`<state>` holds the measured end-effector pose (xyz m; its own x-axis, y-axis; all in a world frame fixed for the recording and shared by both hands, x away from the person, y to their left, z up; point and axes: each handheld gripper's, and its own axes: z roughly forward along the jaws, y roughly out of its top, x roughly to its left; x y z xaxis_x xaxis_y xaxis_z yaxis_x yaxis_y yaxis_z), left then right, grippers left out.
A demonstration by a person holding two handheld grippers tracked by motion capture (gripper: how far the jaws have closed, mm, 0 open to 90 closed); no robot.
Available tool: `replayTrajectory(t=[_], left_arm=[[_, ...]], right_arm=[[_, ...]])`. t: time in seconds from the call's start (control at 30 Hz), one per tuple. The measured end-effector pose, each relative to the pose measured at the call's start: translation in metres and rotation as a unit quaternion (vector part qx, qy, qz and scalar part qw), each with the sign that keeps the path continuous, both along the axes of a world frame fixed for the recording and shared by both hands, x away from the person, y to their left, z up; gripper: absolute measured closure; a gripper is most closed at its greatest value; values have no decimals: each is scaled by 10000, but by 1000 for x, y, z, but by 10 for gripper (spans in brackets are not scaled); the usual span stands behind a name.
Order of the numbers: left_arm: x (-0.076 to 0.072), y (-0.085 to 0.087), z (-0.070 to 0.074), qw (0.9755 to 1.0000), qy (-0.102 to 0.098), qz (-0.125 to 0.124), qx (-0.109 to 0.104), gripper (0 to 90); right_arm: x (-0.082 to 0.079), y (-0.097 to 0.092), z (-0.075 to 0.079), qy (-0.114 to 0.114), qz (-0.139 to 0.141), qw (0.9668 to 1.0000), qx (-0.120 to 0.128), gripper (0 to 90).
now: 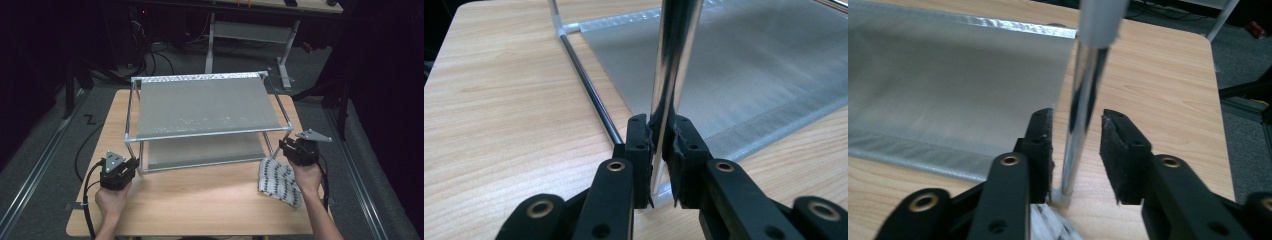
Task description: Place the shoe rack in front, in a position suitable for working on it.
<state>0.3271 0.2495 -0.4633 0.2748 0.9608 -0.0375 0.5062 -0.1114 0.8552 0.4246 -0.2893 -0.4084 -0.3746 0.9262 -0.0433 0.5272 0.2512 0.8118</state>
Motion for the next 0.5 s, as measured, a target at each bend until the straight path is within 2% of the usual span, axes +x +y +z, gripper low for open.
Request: replayTrajectory(t=[0.17,0.37,0.5], left_arm=[[5,2,-1,10000,66,31,6,806],[11,4,0,9999,102,84,43,808],[19,8,1,9997,126,217,25,808]], right_arm=[[5,6,-2,-45,-18,9999,-114,789],[9,7,-2,-24,9,10000,-39,806],[10,10,-2,-22,54,10000,7,808]])
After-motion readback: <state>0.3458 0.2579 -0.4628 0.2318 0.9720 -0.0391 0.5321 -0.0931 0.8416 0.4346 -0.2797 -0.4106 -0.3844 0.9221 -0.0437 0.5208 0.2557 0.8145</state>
